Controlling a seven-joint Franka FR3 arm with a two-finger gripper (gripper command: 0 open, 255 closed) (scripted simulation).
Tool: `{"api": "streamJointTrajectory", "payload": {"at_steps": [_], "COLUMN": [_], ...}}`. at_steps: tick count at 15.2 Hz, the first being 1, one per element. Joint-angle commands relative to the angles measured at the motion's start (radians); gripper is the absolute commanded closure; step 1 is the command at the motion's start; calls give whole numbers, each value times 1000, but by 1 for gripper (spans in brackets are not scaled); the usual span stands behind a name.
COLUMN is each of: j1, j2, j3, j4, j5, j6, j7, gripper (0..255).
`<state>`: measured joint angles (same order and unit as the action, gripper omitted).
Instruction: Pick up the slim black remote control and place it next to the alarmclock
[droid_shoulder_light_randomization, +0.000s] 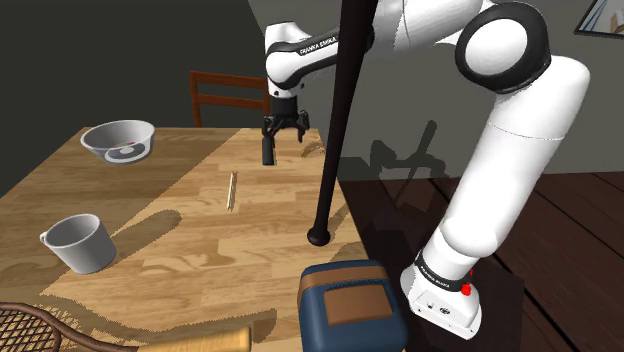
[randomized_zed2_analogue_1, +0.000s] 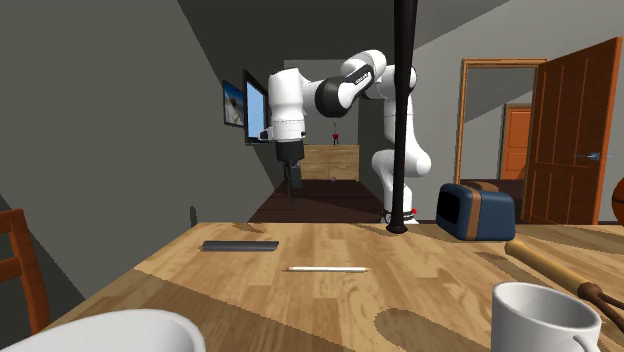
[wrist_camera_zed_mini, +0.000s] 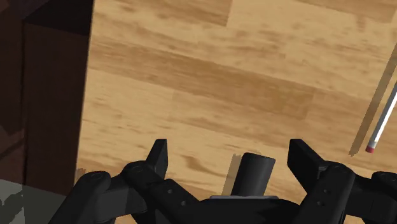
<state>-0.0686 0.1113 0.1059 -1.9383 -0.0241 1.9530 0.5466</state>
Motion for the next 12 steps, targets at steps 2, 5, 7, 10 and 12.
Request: {"api": "streamJointTrajectory", "payload": {"at_steps": [2,5,7,10,12], "j1": [2,7,10,14,15], "j2": [115,228,305,424,510], "j3": [-10,-26,-39,-59,-73], "j4": [107,229,320,471,587], "j5": [-22,-41,-50,-59,-62], "j6": [19,19,12,-10,-34], "j7": [72,135,173,226,258], "gripper": [0,0,0,0,0]}}
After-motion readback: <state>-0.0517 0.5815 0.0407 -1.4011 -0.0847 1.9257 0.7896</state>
